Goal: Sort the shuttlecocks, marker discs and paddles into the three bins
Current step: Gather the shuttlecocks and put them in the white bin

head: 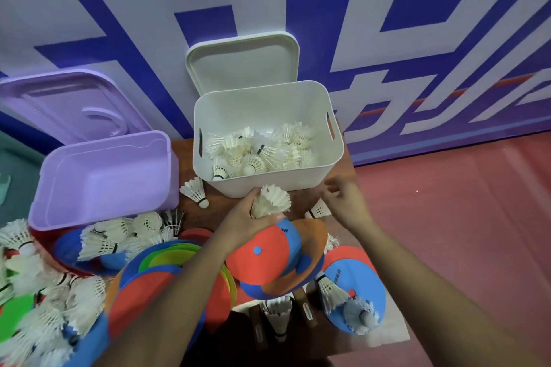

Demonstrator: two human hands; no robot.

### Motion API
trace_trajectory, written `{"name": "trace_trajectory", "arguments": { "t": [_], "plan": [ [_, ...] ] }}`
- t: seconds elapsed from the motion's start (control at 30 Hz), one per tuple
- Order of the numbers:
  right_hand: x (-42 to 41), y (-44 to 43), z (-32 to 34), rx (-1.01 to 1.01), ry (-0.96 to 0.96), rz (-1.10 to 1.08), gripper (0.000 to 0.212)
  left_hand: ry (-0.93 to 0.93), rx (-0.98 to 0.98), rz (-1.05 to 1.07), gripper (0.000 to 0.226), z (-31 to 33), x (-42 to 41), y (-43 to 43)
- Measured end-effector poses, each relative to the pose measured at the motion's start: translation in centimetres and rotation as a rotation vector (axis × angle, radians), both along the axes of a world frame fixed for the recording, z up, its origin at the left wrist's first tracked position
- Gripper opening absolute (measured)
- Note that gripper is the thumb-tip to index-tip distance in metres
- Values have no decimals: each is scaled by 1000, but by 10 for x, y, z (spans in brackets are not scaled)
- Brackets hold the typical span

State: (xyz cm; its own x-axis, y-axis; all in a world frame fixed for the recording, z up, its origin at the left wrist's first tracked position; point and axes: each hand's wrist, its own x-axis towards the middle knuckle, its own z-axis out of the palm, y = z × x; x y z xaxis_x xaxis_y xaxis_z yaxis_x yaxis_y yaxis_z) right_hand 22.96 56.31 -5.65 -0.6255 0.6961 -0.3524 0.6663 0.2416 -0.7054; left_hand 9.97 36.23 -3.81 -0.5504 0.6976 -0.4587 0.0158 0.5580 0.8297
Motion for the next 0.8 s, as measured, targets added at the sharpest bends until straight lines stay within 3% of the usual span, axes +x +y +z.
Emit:
{"name": "trace_trajectory", "arguments": {
  "t": [0.07, 0.13, 0.3, 0.43, 0.63, 0.8],
  "plan": [
    [8, 18, -22, 36, -208, 17, 53, 11, -11, -5, 49, -4, -1, -2],
    [11, 21, -36, -7, -311, 59, 57, 17, -37, -6, 51, -9, -3, -4],
    [10, 9, -51, 23, -323, 143, 28, 18, -70, 6, 51, -14, -2, -10],
    [15, 7, -55, 78, -320, 151, 17, 27, -78, -17, 61, -16, -2, -14],
    [28, 11, -34, 70, -2, -58, 17, 54, -93, -7, 59, -16, -2, -15],
    [28, -17, 17, -7, 288, -6, 15, 68, -105, -21, 64, -15, 0, -15]
  ]
}}
